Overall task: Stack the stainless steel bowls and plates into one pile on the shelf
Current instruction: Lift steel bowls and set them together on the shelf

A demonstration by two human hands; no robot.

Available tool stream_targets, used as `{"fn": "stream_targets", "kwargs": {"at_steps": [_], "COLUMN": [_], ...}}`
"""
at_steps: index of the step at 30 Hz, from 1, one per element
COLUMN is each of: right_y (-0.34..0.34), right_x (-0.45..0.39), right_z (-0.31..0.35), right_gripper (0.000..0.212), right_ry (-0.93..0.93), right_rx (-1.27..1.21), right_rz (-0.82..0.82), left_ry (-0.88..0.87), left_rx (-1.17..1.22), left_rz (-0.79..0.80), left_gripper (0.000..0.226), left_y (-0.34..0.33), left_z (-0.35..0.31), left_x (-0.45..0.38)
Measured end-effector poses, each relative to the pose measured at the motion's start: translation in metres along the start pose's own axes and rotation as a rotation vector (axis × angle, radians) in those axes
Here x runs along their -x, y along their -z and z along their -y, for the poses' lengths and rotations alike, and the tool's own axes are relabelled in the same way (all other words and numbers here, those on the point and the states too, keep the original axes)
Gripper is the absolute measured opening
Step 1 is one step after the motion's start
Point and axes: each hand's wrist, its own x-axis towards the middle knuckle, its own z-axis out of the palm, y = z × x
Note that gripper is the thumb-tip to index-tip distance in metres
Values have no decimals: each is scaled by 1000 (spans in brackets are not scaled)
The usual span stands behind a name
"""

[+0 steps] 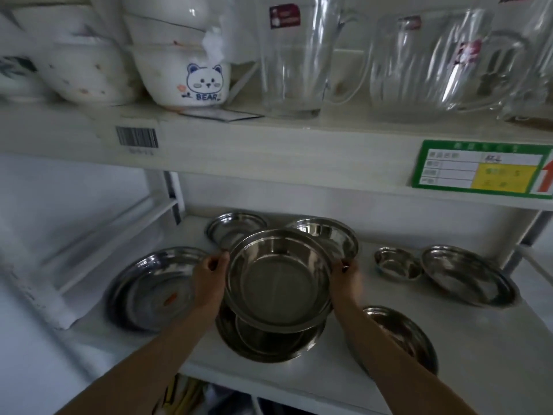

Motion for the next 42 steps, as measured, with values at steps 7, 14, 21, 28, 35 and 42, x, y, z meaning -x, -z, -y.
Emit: {"fn": "stream_targets", "kwargs": {"at_steps": [7,14,21,28,35,42], "right_y": [-17,-18,-20,-21,-21,-15], "right_x": [14,13,17,14,11,-5], "right_z": [-17,-32,-42,-48,-54,-46], "right_gripper": [19,18,16,14,16,24], "right_ry": [37,54,46,58,67,28], "right_rx": [51,172,243,306,314,294], "right_rz": [48,63,62,75,112,120], "left_ry": [17,58,31,-51,-101,-92], "left_rx": [-37,-135,-219,-407,-531,-491], "left_rz": [34,78,62,27,30,25], "left_gripper": [24,37,33,30,19,18], "left_y": [23,26,24,22,23,17], "left_z": [27,50,58,66,63,50], "left_x": [10,22,28,27,28,17]}}
